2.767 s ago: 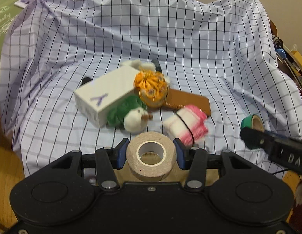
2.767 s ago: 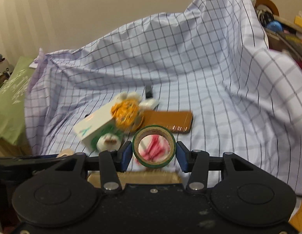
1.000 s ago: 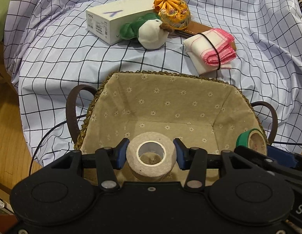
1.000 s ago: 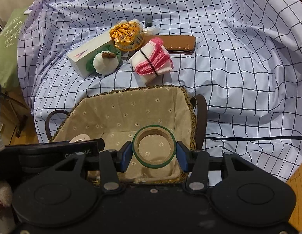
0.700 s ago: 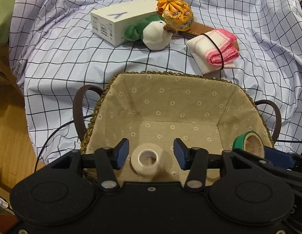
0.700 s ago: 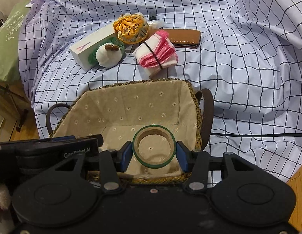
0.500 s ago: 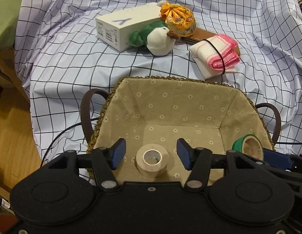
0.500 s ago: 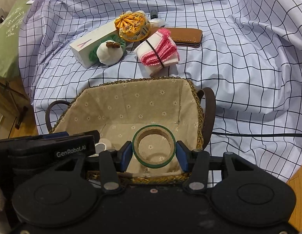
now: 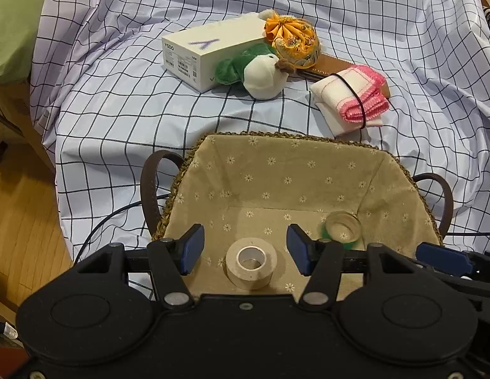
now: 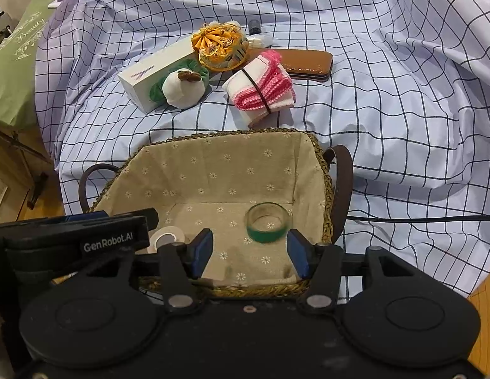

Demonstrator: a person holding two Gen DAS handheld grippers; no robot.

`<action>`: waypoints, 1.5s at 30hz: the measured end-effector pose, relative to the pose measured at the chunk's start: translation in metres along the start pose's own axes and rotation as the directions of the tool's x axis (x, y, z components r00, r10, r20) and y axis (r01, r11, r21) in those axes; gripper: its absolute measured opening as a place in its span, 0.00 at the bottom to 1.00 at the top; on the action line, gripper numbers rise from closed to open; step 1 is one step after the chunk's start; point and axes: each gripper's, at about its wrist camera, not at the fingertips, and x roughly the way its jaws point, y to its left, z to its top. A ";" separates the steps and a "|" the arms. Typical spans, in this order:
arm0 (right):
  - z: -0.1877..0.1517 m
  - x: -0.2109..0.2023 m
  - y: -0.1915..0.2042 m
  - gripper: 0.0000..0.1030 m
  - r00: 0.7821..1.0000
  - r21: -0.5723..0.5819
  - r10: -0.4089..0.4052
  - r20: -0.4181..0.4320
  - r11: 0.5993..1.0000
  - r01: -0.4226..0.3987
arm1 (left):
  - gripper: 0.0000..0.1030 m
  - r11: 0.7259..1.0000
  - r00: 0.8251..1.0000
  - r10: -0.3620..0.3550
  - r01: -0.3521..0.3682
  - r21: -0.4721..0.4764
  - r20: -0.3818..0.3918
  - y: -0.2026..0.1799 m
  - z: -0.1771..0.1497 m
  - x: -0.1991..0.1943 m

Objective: Organize soft objects
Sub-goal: 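Open the right tool to drop the green tape roll into the basket, then reach the right tool to the white packet and grasp it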

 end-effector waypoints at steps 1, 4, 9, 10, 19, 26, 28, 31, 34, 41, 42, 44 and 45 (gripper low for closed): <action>0.000 0.000 0.000 0.50 1.000 -0.001 0.002 -0.001 1.000 -0.002 | 0.53 1.000 1.000 0.001 -0.001 0.000 0.002 0.000 0.001 -0.001; 0.001 0.001 0.000 0.50 1.000 0.000 0.013 -0.011 1.000 -0.013 | 0.53 1.000 1.000 0.011 -0.011 0.009 0.009 0.001 0.003 -0.004; 0.006 0.004 -0.001 0.50 0.999 0.002 0.022 -0.031 1.000 -0.022 | 0.54 0.999 1.000 0.014 -0.014 0.031 0.000 0.003 0.008 -0.005; 0.007 0.005 -0.001 0.50 0.999 0.004 0.021 -0.035 1.000 -0.021 | 0.54 0.999 1.000 0.013 -0.013 0.034 -0.003 0.004 0.008 -0.005; 0.018 0.015 -0.006 0.51 0.995 0.022 0.024 -0.098 1.000 -0.022 | 0.61 0.997 0.998 0.001 0.004 0.076 -0.060 0.006 0.010 0.000; 0.030 0.020 -0.007 0.51 0.990 0.028 0.028 -0.137 0.999 -0.024 | 0.61 0.995 0.994 -0.029 0.039 0.089 -0.109 0.010 0.020 0.004; 0.035 0.018 -0.007 0.51 0.990 0.021 0.034 -0.137 0.999 -0.032 | 0.61 0.993 0.992 -0.040 0.052 0.102 -0.118 0.010 0.024 0.004; 0.045 0.012 -0.006 0.52 0.991 -0.001 0.043 -0.128 0.999 -0.044 | 0.61 0.990 0.992 -0.049 0.065 0.128 -0.119 0.010 0.033 0.003; 0.060 0.007 -0.007 0.53 0.993 -0.021 0.053 -0.102 0.998 -0.055 | 0.62 0.986 0.993 -0.061 0.076 0.146 -0.103 0.010 0.047 0.002; 0.108 0.009 -0.005 0.54 0.999 -0.061 0.039 -0.020 0.997 -0.041 | 0.62 0.985 0.996 -0.077 0.082 0.153 -0.043 0.010 0.088 0.010; 0.116 0.011 -0.005 0.54 0.999 -0.064 0.035 -0.011 0.997 -0.036 | 0.62 0.985 0.996 -0.079 0.083 0.151 -0.033 0.011 0.094 0.012; 0.131 0.016 -0.005 0.54 1.000 -0.065 0.024 0.012 0.998 -0.024 | 0.62 0.985 0.997 -0.081 0.082 0.149 -0.014 0.011 0.107 0.016; 0.139 0.019 -0.005 0.54 0.999 -0.063 0.021 0.024 0.998 -0.020 | 0.62 0.986 0.997 -0.080 0.080 0.147 -0.006 0.012 0.113 0.019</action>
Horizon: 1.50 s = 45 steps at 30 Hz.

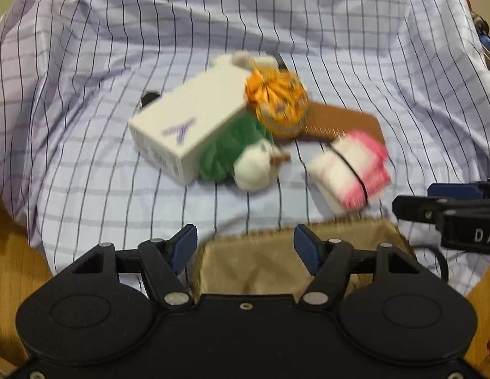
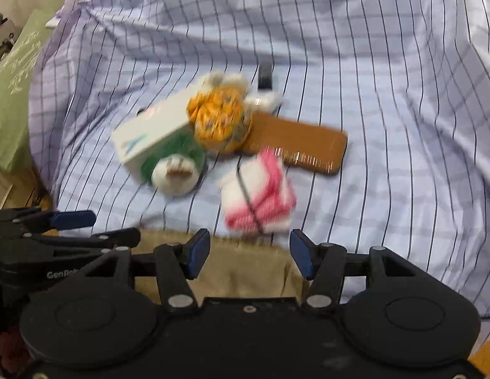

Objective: Organize soft objects
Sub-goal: 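Reach the right tool to the white packet and grasp it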

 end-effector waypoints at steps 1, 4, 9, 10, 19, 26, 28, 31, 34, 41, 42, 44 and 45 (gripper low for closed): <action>0.008 0.003 -0.001 0.54 1.000 0.001 -0.004 0.011 1.000 0.004 | 0.62 1.000 1.000 0.001 -0.001 -0.003 0.008 0.002 0.007 0.003; 0.036 0.012 -0.011 0.54 0.998 0.017 -0.023 0.050 1.000 0.022 | 0.62 1.000 1.000 -0.001 0.001 -0.017 0.024 0.008 0.024 0.009; 0.089 0.041 -0.035 0.54 0.996 0.094 -0.053 0.076 0.995 0.045 | 0.62 0.999 0.999 -0.011 0.013 -0.041 0.044 0.017 0.056 0.022; 0.101 0.049 -0.040 0.54 0.995 0.105 -0.067 0.079 0.993 0.058 | 0.62 0.999 0.999 -0.008 0.010 -0.045 0.048 0.019 0.062 0.025; 0.170 0.125 -0.042 0.58 0.990 0.108 -0.132 0.043 0.986 0.127 | 0.62 0.996 0.998 0.002 0.004 -0.089 0.059 0.035 0.105 0.048; 0.195 0.185 -0.035 0.57 0.991 0.145 -0.120 -0.057 0.981 0.128 | 0.62 0.994 0.999 0.006 -0.001 -0.105 0.051 0.046 0.113 0.062; 0.198 0.197 -0.033 0.57 0.990 0.155 -0.119 -0.077 0.979 0.130 | 0.62 0.994 0.999 0.008 -0.003 -0.112 0.046 0.049 0.114 0.065; 0.201 0.213 -0.030 0.57 0.986 0.161 -0.127 -0.106 0.976 0.143 | 0.62 0.992 0.999 0.015 -0.009 -0.122 0.043 0.054 0.115 0.068; 0.203 0.223 -0.028 0.59 0.985 0.171 -0.108 -0.132 0.977 0.130 | 0.62 0.991 0.999 0.022 -0.016 -0.129 0.045 0.059 0.116 0.068; 0.201 0.247 -0.025 0.44 0.969 0.152 -0.135 -0.208 0.974 0.168 | 0.62 0.991 0.997 0.055 -0.048 -0.128 0.051 0.066 0.121 0.069; 0.200 0.246 -0.027 0.44 0.970 0.157 -0.126 -0.205 0.975 0.160 | 0.62 0.991 0.997 0.059 -0.052 -0.126 0.052 0.066 0.122 0.069; 0.200 0.243 -0.030 0.44 0.972 0.157 -0.138 -0.192 0.973 0.170 | 0.62 0.991 0.996 0.068 -0.061 -0.119 0.056 0.065 0.126 0.070; 0.200 0.241 -0.033 0.44 0.971 0.147 -0.159 -0.178 0.971 0.187 | 0.62 0.991 0.996 0.070 -0.063 -0.115 0.057 0.065 0.128 0.071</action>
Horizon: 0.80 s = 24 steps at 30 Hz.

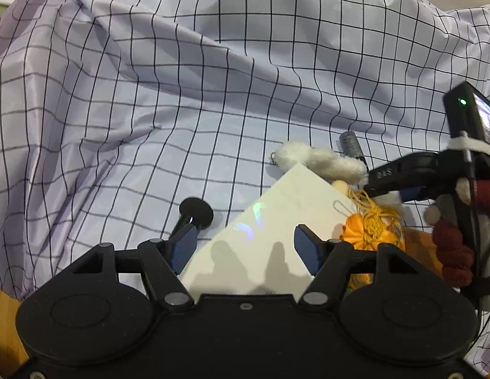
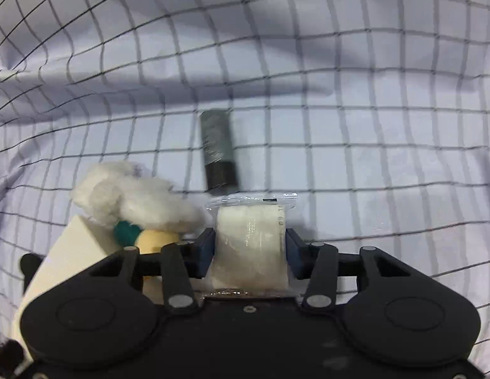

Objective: Organize soft objects
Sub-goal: 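Reach the right tool to the white packet and grasp it, then grasp the white plush teddy bear with the left tool while the right holds the packet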

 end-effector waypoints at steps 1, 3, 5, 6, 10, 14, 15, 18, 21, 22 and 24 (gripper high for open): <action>0.000 -0.003 -0.003 0.44 0.999 -0.009 -0.024 0.022 1.000 0.024 | 0.62 1.000 1.000 0.000 0.000 0.005 0.000 -0.001 0.003 0.001; 0.001 -0.007 -0.010 0.44 0.998 -0.015 -0.050 0.046 0.999 0.051 | 0.62 1.000 1.000 -0.005 0.005 0.021 0.004 -0.006 0.011 0.003; 0.001 -0.011 -0.020 0.44 0.995 -0.018 -0.071 0.066 0.997 0.072 | 0.62 0.999 1.000 -0.005 0.005 0.043 0.008 -0.013 0.021 0.006; 0.001 -0.013 -0.025 0.45 0.994 -0.017 -0.080 0.074 0.997 0.082 | 0.62 0.999 1.000 -0.005 0.005 0.052 0.010 -0.017 0.028 0.009; 0.002 -0.020 -0.043 0.45 0.990 -0.011 -0.103 0.099 0.994 0.104 | 0.77 0.996 1.000 -0.017 0.015 0.088 0.017 -0.032 0.052 0.023; 0.003 -0.023 -0.053 0.45 0.990 -0.011 -0.093 0.106 0.995 0.095 | 0.79 0.992 1.000 -0.009 0.009 0.124 0.003 -0.049 0.074 0.047; 0.002 -0.025 -0.054 0.45 0.990 -0.013 -0.091 0.110 0.996 0.093 | 0.79 0.992 1.000 0.001 0.000 0.124 -0.008 -0.051 0.079 0.054; 0.000 -0.030 -0.054 0.45 0.989 -0.020 -0.083 0.118 0.996 0.086 | 0.78 0.995 0.998 0.028 -0.022 0.100 -0.062 -0.054 0.086 0.074; -0.003 -0.033 -0.055 0.45 0.991 -0.024 -0.067 0.120 0.997 0.071 | 0.78 0.993 0.995 0.062 -0.055 0.101 -0.072 -0.052 0.085 0.079; -0.003 -0.032 -0.056 0.45 0.991 -0.023 -0.063 0.117 0.998 0.066 | 0.78 0.992 0.995 0.070 -0.062 0.110 -0.071 -0.051 0.084 0.079; -0.003 -0.031 -0.058 0.45 0.992 -0.020 -0.055 0.114 0.998 0.058 | 0.78 0.989 0.994 0.080 -0.069 0.129 -0.081 -0.049 0.081 0.079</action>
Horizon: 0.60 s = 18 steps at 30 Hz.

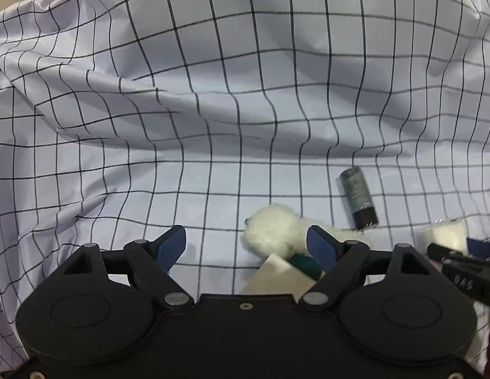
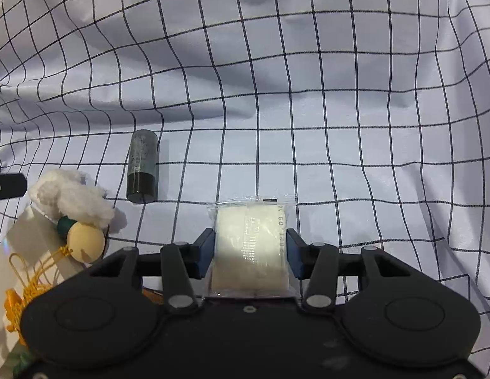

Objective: Organize soft objects
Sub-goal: 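Grasp the white plush teddy bear with the left tool while the right holds the packet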

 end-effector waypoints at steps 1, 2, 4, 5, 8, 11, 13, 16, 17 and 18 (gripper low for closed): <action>0.000 0.001 -0.001 0.45 1.000 0.005 0.004 -0.003 1.000 -0.004 | 0.78 1.000 1.000 0.007 -0.007 0.015 -0.011 -0.001 0.000 0.003; -0.001 0.002 -0.002 0.45 1.000 0.010 0.007 -0.005 1.000 -0.007 | 0.78 0.999 0.999 0.021 -0.020 0.035 -0.027 -0.002 -0.002 0.007; 0.000 0.004 -0.003 0.45 1.000 0.019 0.015 -0.007 1.000 -0.015 | 0.78 0.997 0.997 0.052 -0.049 0.065 -0.049 -0.008 0.000 0.016; 0.000 0.005 -0.003 0.45 1.000 0.022 0.018 -0.006 1.000 -0.018 | 0.78 0.996 0.997 0.061 -0.057 0.074 -0.054 -0.011 0.001 0.020; -0.002 0.004 -0.003 0.45 1.000 0.024 0.025 -0.003 0.999 -0.025 | 0.78 0.991 0.995 0.084 -0.078 0.107 -0.059 -0.023 0.010 0.034; -0.003 0.003 -0.003 0.46 1.000 0.028 0.031 -0.001 0.999 -0.031 | 0.78 0.991 0.993 0.095 -0.089 0.096 -0.066 -0.031 0.024 0.050; -0.003 0.001 -0.004 0.46 0.999 0.032 0.035 0.000 0.999 -0.035 | 0.78 0.995 0.995 0.081 -0.077 0.066 -0.065 -0.031 0.034 0.055; -0.004 0.001 -0.006 0.46 0.999 0.038 0.040 0.000 0.998 -0.040 | 0.78 0.998 0.997 0.063 -0.063 -0.005 -0.050 -0.025 0.046 0.054; -0.005 0.001 -0.007 0.46 0.999 0.040 0.042 -0.001 0.998 -0.042 | 0.78 0.998 0.997 0.059 -0.060 -0.021 -0.044 -0.023 0.048 0.052; -0.005 0.001 -0.007 0.46 0.999 0.041 0.043 -0.002 0.998 -0.043 | 0.78 0.998 0.998 0.057 -0.058 -0.023 -0.038 -0.021 0.049 0.050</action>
